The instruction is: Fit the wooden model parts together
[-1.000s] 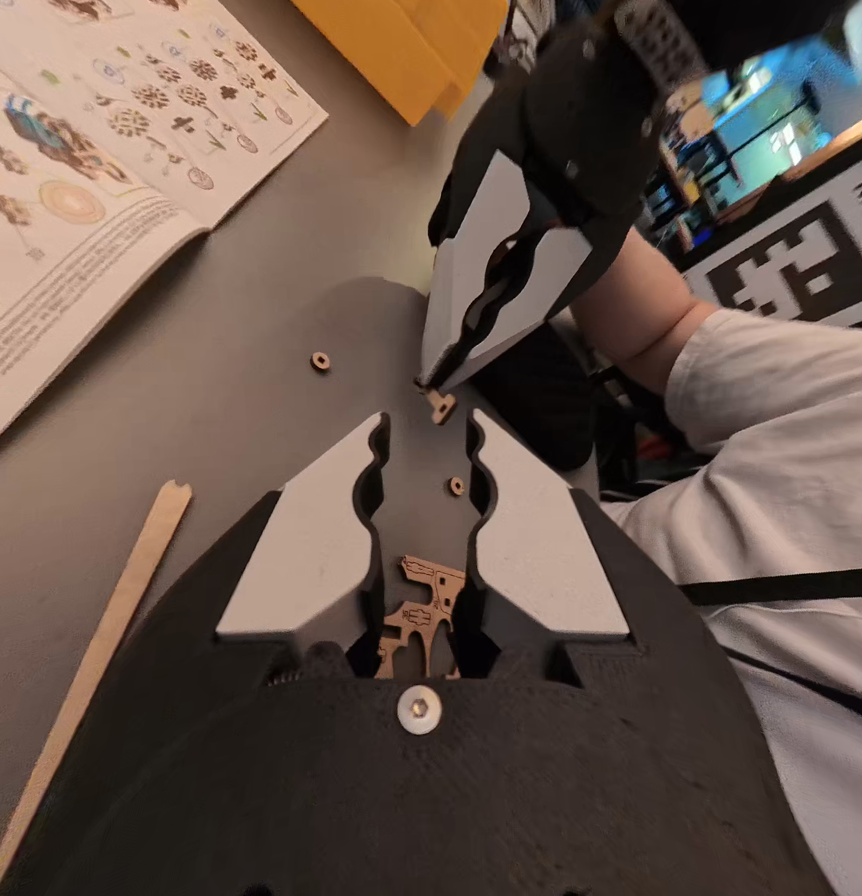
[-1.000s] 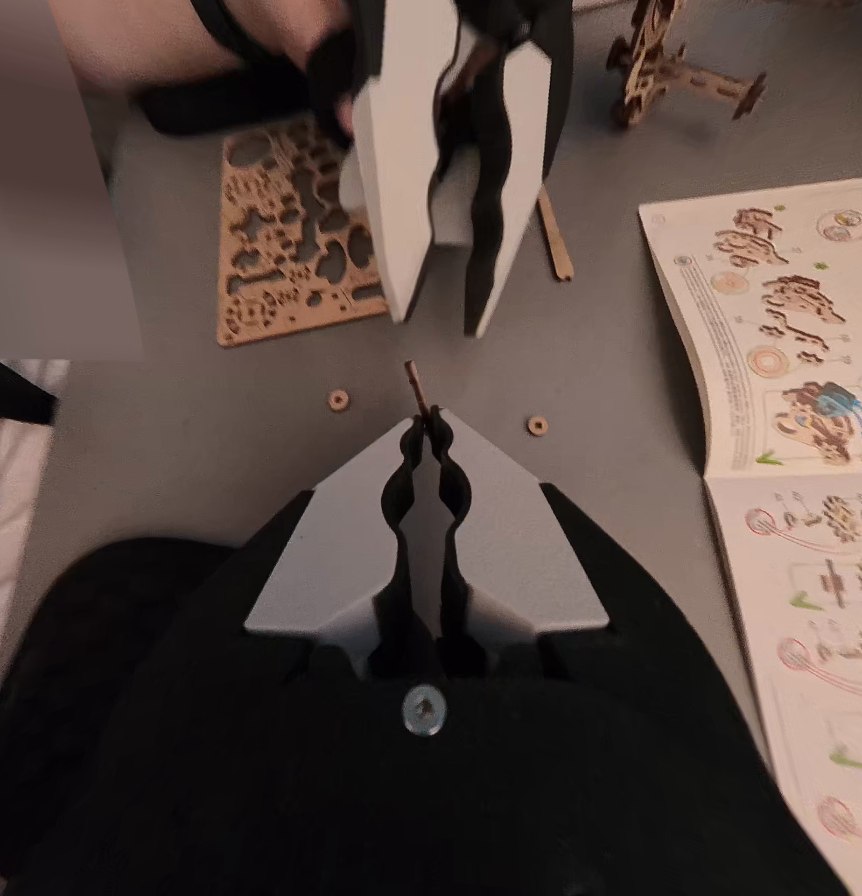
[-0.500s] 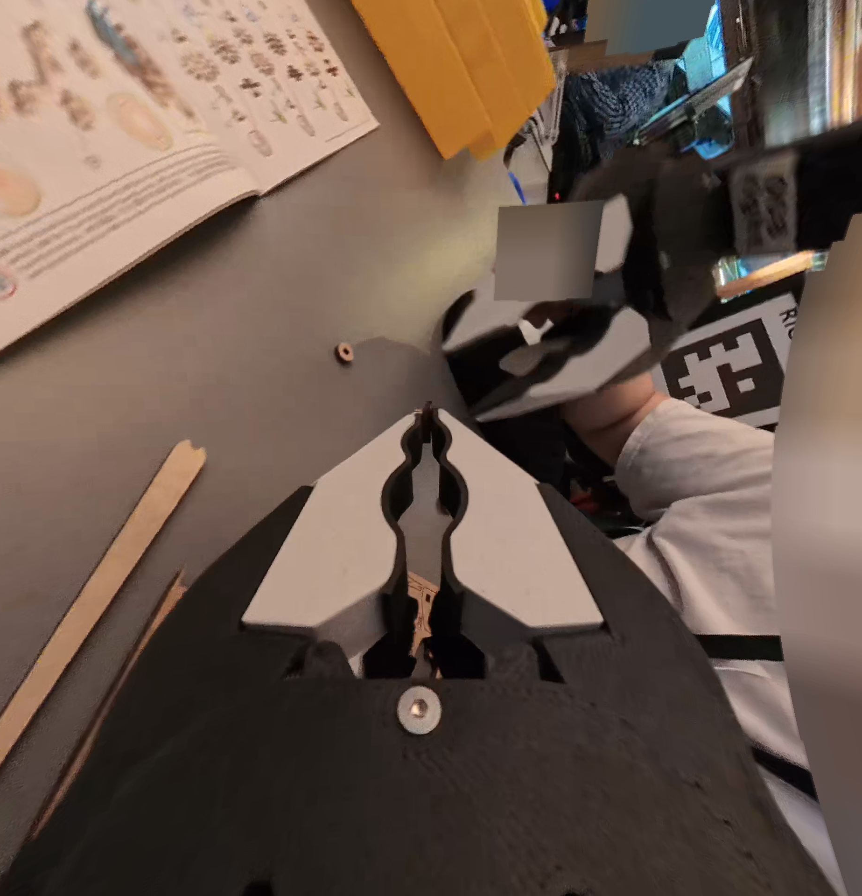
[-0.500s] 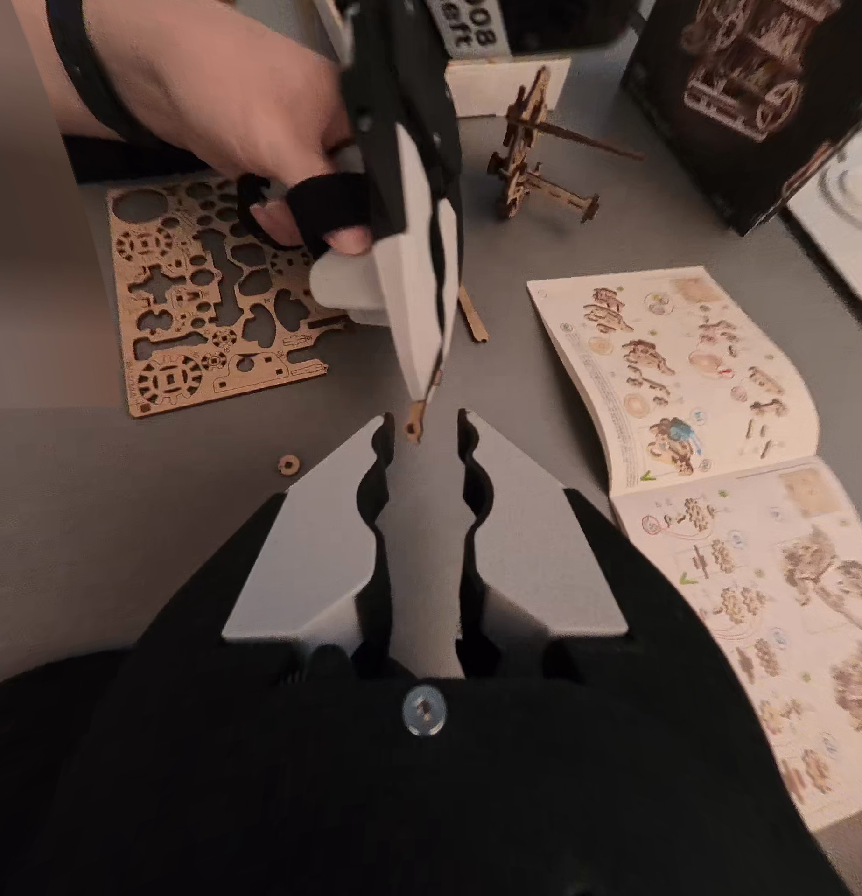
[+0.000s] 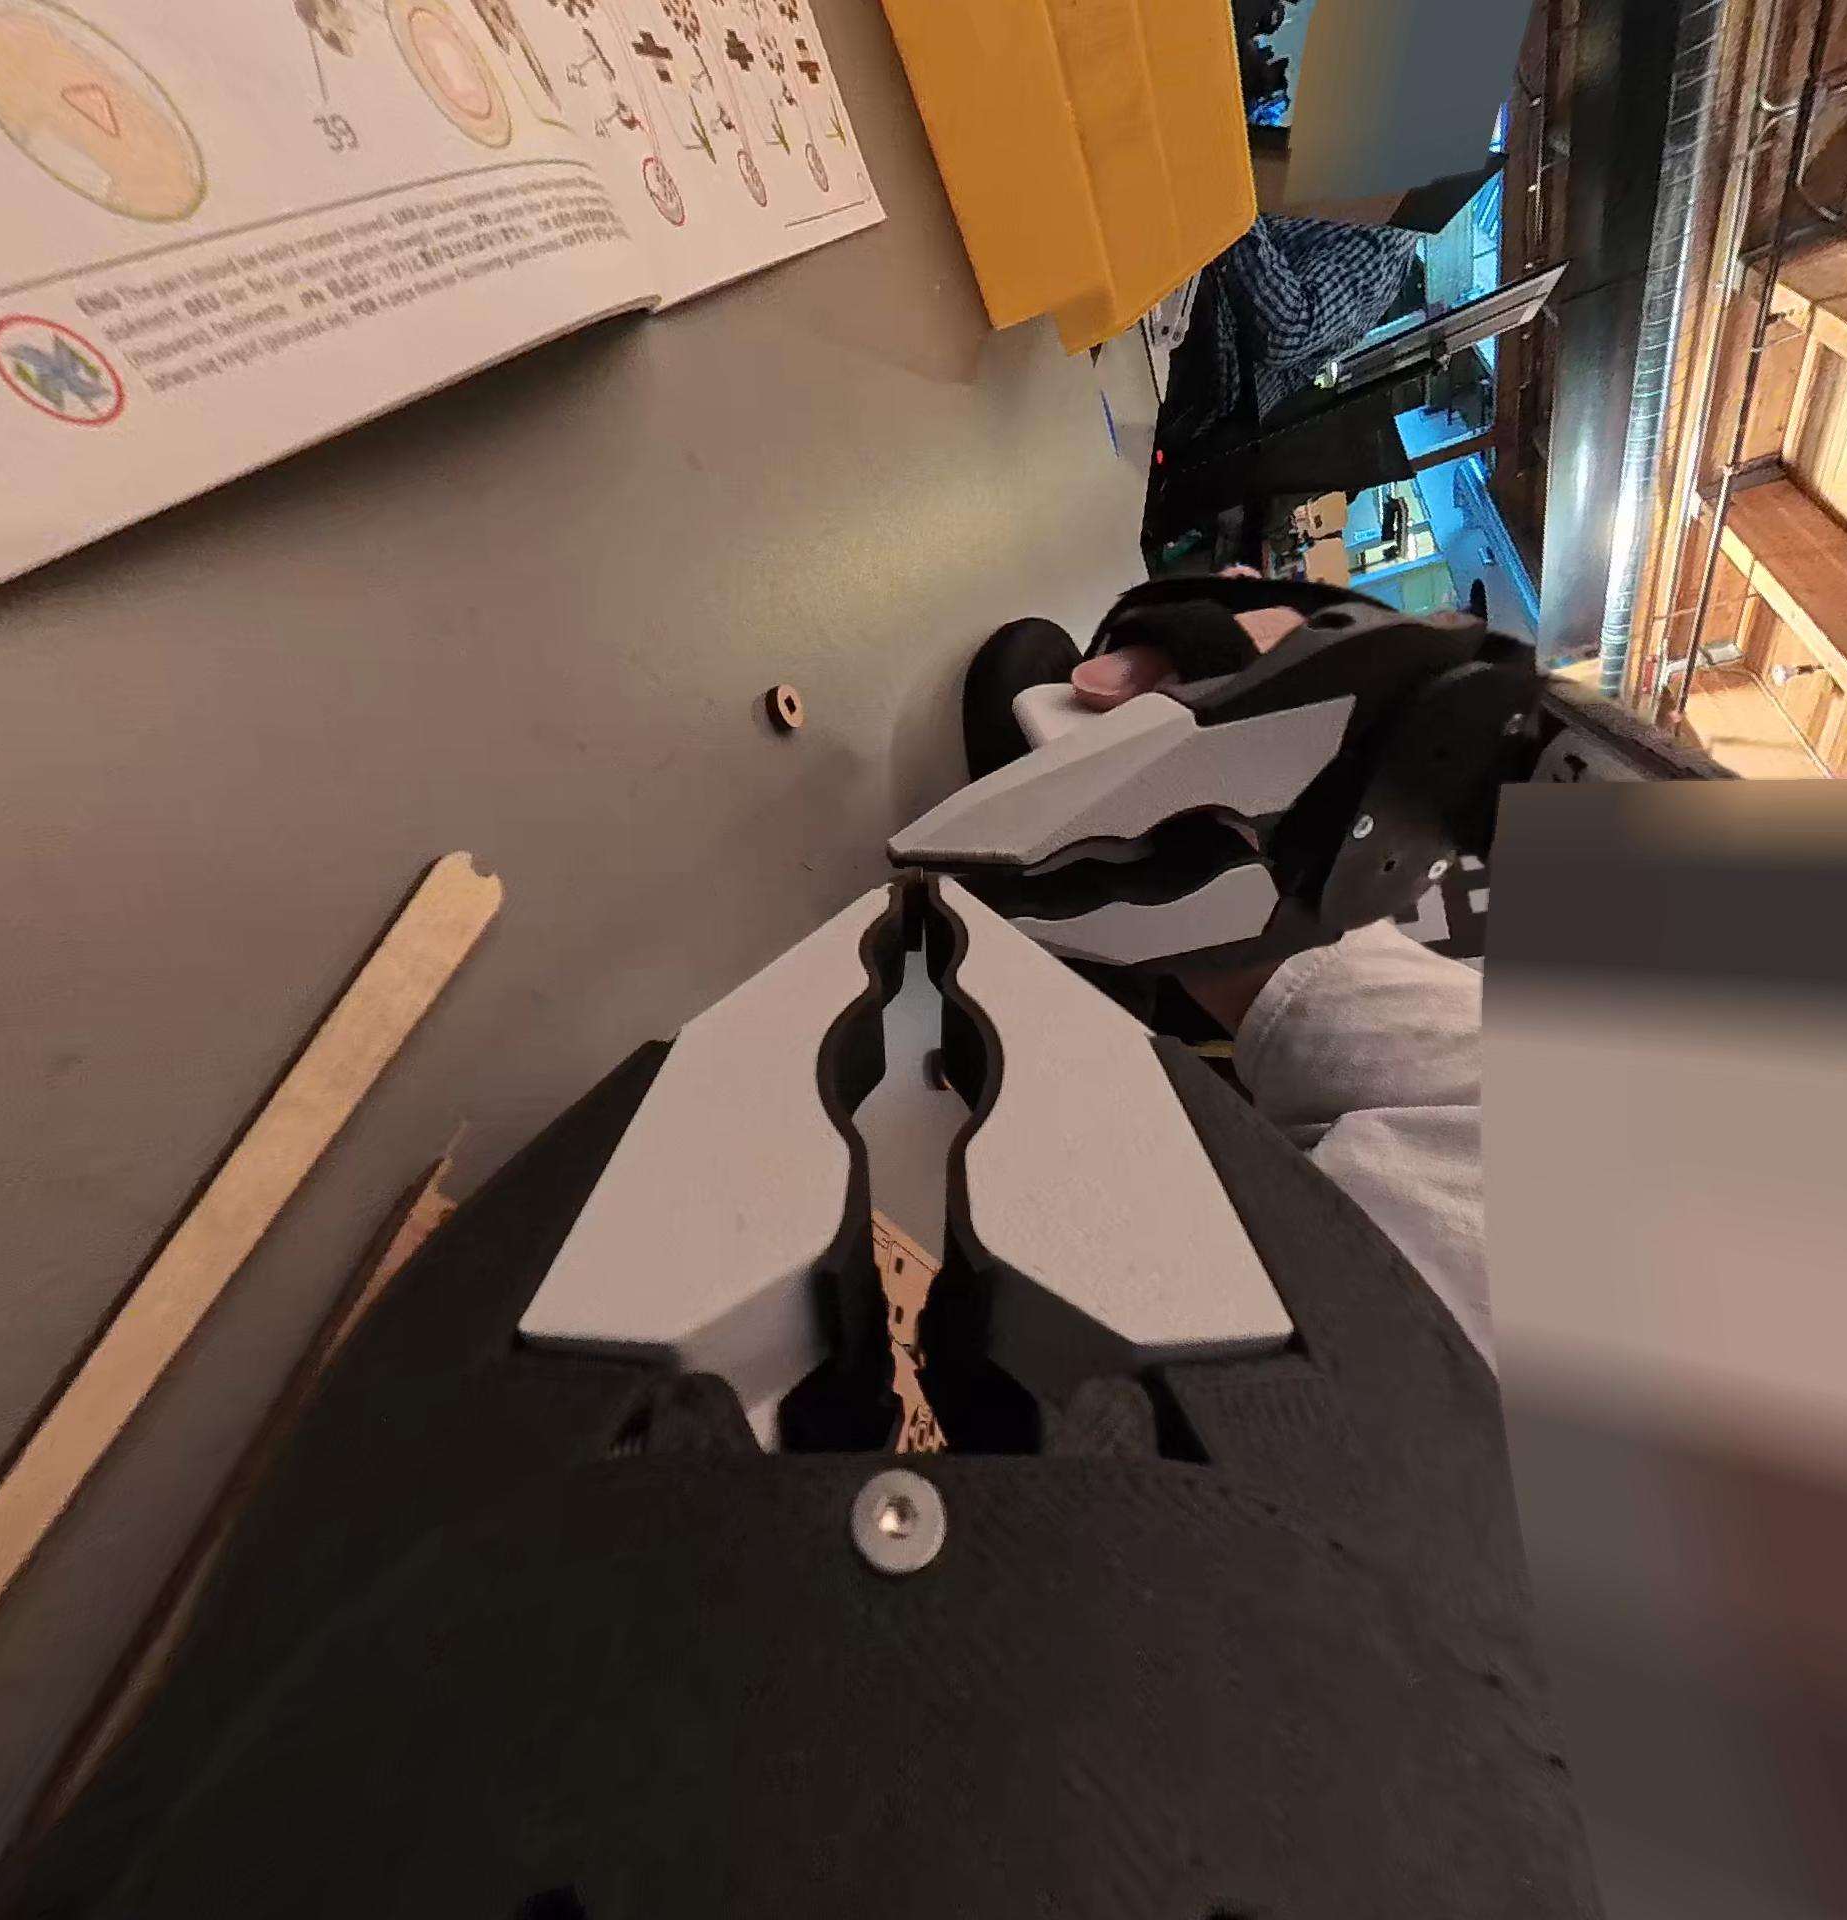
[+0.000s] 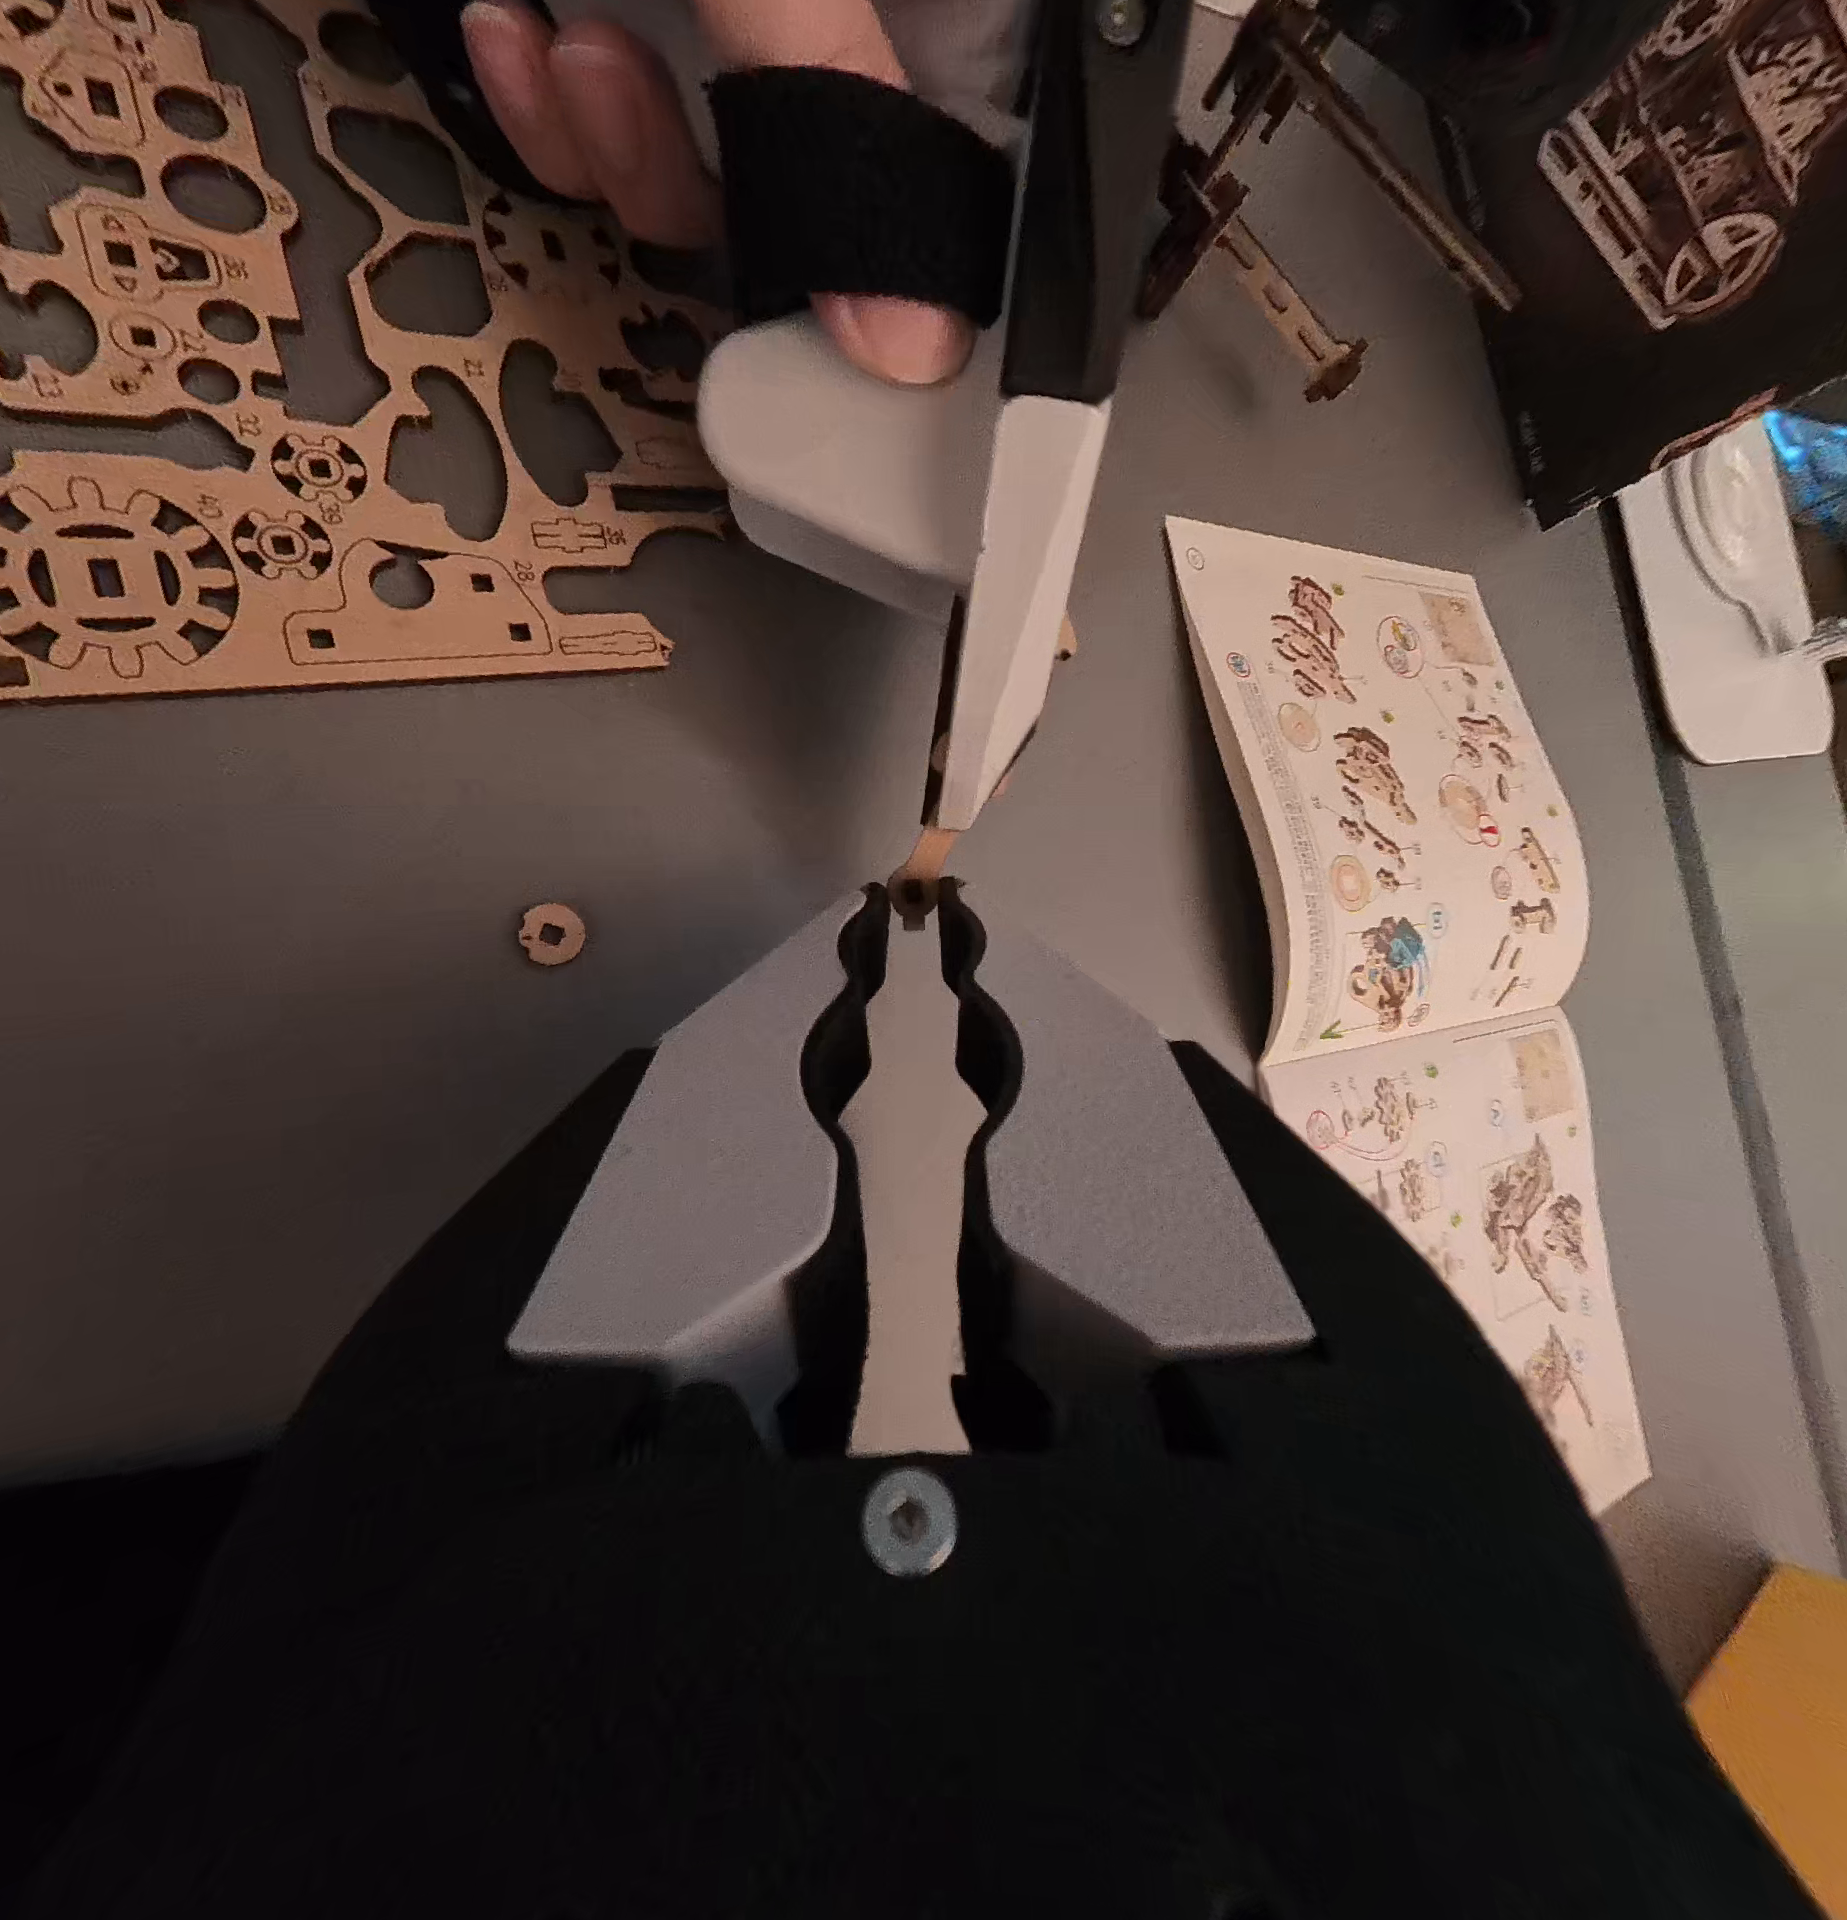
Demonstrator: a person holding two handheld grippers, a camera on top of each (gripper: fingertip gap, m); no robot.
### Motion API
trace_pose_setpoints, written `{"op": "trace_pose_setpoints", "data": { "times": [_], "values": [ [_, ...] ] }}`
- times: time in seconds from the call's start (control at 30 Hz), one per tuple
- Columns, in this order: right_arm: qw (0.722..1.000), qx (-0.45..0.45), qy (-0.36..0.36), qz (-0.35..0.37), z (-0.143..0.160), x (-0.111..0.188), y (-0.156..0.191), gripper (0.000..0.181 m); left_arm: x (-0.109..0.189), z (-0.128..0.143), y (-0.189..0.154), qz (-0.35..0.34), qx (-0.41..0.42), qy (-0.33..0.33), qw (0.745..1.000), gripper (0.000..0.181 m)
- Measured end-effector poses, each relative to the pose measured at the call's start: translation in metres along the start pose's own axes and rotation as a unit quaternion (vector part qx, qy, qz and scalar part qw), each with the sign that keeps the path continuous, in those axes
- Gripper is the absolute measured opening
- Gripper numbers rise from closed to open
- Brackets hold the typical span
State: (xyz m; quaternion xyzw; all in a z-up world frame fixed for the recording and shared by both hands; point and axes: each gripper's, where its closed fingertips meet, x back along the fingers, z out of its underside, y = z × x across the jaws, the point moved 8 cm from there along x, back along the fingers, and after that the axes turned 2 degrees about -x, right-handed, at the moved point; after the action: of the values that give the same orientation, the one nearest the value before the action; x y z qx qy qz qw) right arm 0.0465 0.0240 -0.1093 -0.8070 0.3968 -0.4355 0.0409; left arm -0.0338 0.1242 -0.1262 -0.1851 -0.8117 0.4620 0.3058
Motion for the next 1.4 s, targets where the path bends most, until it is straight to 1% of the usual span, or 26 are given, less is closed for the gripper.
{"op": "trace_pose_setpoints", "data": {
  "times": [0.1,0.3,0.43,0.57,0.73,0.93,1.13,1.4],
  "values": [
    [1.0,0.009,0.01,0.009,-0.001,-0.0009,0.0016,0.008,0.0005,0.0001,0.0016,-0.005,0.002,0.0,1.0,0.0],
    [1.0,-0.009,0.021,0.001,-0.002,-0.0027,0.0016,0.008,0.0005,0.0004,0.0021,-0.01,0.003,0.0,1.0,0.0],
    [1.0,-0.012,0.024,0.011,-0.0057,-0.003,0.0017,0.008,0.0011,0.0001,0.0023,-0.008,0.006,-0.002,1.0,0.0],
    [0.999,-0.009,0.046,0.0,-0.0052,-0.0049,0.0031,0.008,-0.0012,0.0018,0.0034,-0.018,0.003,0.007,1.0,0.0],
    [0.999,-0.013,0.039,0.003,-0.0058,-0.0029,0.0026,0.009,-0.0001,0.0013,0.0026,-0.008,0.007,0.006,1.0,0.0],
    [0.999,-0.003,0.048,0.01,-0.0057,-0.0032,0.0033,0.009,-0.0005,0.0012,0.003,-0.01,0.005,0.005,1.0,0.0],
    [0.998,-0.011,0.054,-0.003,-0.0038,-0.0037,0.0035,0.008,-0.0014,0.0021,0.0033,-0.02,-0.001,0.012,1.0,0.0],
    [0.999,-0.006,0.054,0.006,-0.004,-0.005,0.0032,0.009,-0.0006,0.0015,0.0037,-0.021,0.0,0.008,1.0,0.0]
  ]
}}
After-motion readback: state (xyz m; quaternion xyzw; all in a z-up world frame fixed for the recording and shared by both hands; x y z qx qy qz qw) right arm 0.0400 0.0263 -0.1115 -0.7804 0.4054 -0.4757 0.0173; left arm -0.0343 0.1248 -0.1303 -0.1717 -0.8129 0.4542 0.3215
